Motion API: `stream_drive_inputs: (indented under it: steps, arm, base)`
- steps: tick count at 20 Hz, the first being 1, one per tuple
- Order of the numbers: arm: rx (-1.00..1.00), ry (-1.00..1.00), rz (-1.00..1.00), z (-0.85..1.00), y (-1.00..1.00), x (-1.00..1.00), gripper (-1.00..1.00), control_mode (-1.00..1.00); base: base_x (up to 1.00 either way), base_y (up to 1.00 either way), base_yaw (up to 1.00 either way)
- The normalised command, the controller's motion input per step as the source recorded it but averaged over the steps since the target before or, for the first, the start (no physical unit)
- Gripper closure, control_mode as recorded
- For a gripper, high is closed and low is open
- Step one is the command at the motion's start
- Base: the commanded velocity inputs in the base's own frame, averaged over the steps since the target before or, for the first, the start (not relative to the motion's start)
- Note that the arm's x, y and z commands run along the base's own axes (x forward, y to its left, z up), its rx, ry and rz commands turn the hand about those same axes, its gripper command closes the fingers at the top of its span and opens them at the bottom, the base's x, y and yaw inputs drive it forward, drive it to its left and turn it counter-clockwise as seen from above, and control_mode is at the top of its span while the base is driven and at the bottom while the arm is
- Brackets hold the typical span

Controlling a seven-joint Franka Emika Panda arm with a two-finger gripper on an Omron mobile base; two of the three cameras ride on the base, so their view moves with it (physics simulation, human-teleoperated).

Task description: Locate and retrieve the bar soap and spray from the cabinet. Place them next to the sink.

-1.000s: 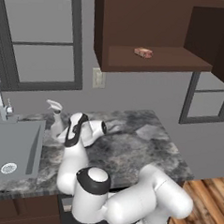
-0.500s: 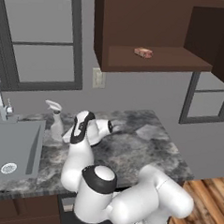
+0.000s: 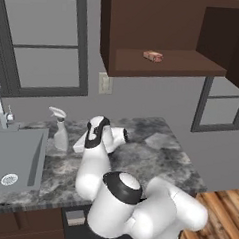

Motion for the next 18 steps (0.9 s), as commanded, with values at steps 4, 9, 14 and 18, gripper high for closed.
stream_drive_inputs:
  steps: [4, 9, 14, 18]
  arm:
    - [-0.02, 0.00, -0.04, 0.20, -0.11, -0.35, -1.00, -1.00]
    - [-0.04, 0.00, -0.07, 0.22, -0.08, -0.39, -1.00, -1.00]
    - [-0.08, 0.00, -0.12, 0.25, -0.05, -0.33, -1.00, -1.00]
    - [-0.08, 0.00, -0.11, 0.30, -0.11, -0.35, -1.00, -1.00]
  base:
    - [0.00, 0.00, 0.00]
    - [0.00, 0.00, 0.00]
    - [0.00, 0.00, 0.00]
    - [0.00, 0.00, 0.00]
